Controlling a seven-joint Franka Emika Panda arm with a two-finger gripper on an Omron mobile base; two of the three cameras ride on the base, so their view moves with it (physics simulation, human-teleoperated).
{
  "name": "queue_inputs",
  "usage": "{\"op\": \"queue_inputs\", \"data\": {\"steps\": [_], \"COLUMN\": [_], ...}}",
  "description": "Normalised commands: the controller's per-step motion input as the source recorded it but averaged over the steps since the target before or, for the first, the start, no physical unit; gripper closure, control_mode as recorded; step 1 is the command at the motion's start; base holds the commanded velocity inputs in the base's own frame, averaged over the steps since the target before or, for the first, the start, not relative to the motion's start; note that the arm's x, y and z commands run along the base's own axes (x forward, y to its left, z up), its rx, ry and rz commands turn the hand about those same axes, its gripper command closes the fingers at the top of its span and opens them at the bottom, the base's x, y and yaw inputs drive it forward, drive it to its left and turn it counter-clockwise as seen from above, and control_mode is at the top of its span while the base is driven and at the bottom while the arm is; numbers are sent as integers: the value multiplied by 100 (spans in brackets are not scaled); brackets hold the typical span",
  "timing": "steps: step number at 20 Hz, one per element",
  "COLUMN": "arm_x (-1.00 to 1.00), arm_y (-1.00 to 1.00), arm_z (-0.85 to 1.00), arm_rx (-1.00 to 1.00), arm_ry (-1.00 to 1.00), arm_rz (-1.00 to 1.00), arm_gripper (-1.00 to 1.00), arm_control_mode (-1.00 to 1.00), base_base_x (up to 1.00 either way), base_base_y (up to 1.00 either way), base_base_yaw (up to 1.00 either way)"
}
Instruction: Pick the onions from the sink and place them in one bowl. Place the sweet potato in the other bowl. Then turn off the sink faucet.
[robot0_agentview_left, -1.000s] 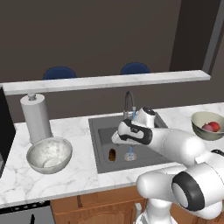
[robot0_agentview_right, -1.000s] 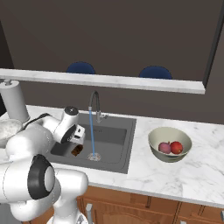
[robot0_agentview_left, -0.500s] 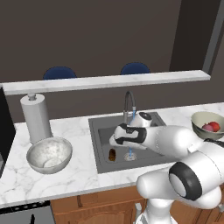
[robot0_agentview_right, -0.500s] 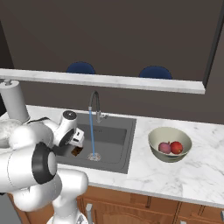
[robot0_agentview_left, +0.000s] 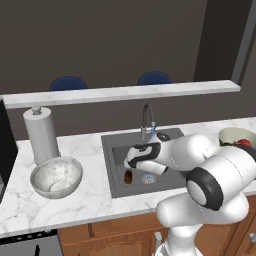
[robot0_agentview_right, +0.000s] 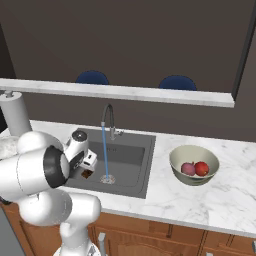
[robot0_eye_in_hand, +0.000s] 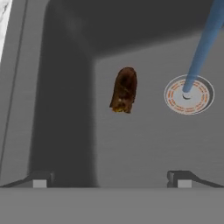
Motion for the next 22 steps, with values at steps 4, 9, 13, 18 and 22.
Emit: {"op": "queue_inputs", "data": {"steps": [4, 9, 13, 18, 22], "arm_x": [7, 2, 2, 1, 2], "arm_y": [0, -4, -4, -9, -29], "arm_z": [-4, 0, 0, 0, 0], "arm_rx": [0, 0, 0, 1, 5], "arm_ry": [0, 0, 0, 0, 0], "arm_rz": [-8, -8, -8, -7, -6], "arm_gripper": [-100, -100, -100, -100, -100], "arm_control_mode": [-100, -100, -100, -100, -100], "base_base_x": [0, 0, 0, 0, 0], "base_base_y": [0, 0, 0, 0, 0], "base_base_yaw": [0, 0, 0, 0, 0]}}
